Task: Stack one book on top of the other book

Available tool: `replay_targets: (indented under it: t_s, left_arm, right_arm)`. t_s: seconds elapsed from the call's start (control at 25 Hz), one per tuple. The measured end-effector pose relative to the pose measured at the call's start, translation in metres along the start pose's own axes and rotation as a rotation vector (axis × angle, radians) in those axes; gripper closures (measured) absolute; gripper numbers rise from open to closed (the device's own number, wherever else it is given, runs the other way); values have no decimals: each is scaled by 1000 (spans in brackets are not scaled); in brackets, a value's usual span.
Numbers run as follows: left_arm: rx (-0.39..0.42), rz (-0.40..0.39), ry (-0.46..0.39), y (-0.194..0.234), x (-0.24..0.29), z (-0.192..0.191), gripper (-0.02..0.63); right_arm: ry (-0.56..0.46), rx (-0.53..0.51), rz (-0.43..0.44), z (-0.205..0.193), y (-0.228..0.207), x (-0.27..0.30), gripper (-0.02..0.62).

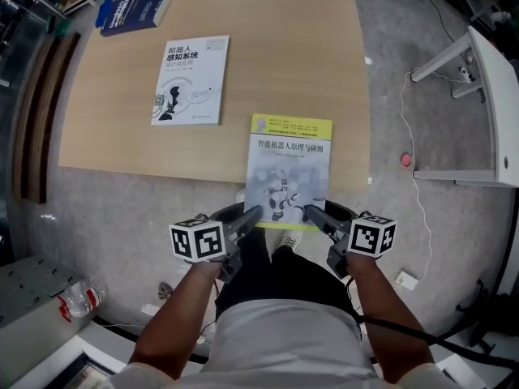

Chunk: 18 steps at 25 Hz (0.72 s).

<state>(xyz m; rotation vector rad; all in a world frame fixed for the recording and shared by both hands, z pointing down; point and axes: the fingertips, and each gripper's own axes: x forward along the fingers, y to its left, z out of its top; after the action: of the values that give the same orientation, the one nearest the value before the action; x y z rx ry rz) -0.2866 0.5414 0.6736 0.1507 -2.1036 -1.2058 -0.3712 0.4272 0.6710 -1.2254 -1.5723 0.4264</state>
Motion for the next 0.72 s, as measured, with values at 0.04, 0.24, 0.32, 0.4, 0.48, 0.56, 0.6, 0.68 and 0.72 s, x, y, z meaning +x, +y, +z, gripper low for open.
replay_targets:
  t_s: [0.04,0.24,0.32,0.4,0.48,0.56,0.6,0.68,0.72]
  left_arm:
    - [4,1,2,1,1,0,425]
    - [9,-24,24,3,4,-1,439]
    - [18,-24,34,2,4,-1,442]
    - [35,-19,39,2,4,-1,443]
    - [67,-12,31,0,3,-1,450]
    - [123,8,20,-3,1,0,463]
    - [155,23,15,-5,0,1,465]
    - [212,53,9,-9,-1,1,468]
    - [231,65,7,-11,-2,2,468]
  right_arm:
    - [2,12,6,-1,-1,3,371]
    - [4,51,42,-4,1,11,382]
    - [3,39,36,-4,2,10,410]
    - [-1,28,21,-3,3,9,417]
    - [-14,2,9,-1,7,7,438]
    - [-28,-54,-3,3,15,3,474]
    - [-31,-88,-11,5,19,2,479]
    - [-35,-148,-25,7,27,0,485]
    - [-39,-169,-26,9,32,-1,485]
